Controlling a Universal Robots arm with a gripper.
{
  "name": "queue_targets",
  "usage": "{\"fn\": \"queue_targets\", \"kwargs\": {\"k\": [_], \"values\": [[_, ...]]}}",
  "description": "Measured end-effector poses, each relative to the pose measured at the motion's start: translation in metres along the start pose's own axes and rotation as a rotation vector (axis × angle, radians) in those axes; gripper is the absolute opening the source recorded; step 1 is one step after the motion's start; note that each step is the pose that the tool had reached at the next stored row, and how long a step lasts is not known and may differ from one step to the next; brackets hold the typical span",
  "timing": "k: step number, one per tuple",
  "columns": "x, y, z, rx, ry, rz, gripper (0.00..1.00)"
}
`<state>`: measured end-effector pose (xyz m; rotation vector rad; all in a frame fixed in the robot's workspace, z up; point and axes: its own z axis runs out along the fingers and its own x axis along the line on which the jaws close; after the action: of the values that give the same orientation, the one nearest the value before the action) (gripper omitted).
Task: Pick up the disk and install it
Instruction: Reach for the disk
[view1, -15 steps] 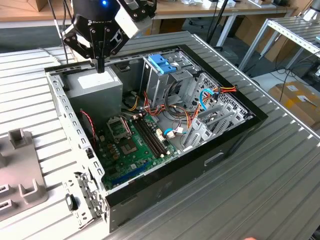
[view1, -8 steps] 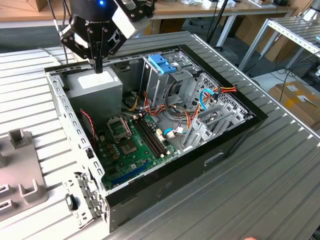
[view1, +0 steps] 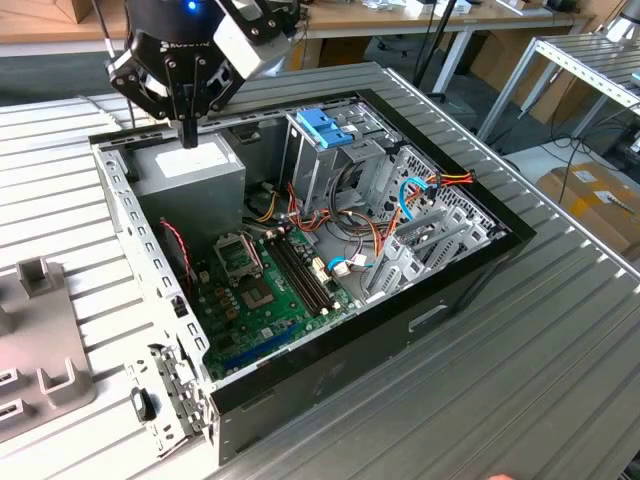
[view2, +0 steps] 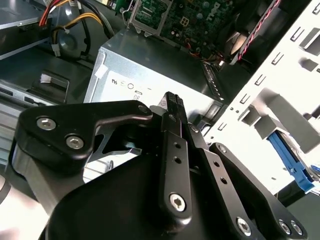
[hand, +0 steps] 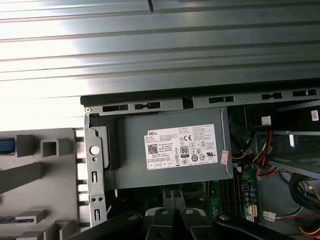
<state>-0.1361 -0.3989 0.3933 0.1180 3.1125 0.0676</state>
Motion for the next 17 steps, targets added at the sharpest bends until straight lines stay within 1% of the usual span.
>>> {"fn": "queue_targets", "kwargs": {"k": [7, 9, 14, 17], "values": [[0.008, -0.0006, -0.0002, 0.0, 0.0, 0.0, 0.11], [0.0121, -0.0009, -0.0003, 0.0, 0.0, 0.0, 0.11], [0.019, -0.0014, -0.0004, 0.0, 0.0, 0.0, 0.11], [0.0259, -0.002, -0.0006, 0.0, 0.0, 0.0, 0.11]]}}
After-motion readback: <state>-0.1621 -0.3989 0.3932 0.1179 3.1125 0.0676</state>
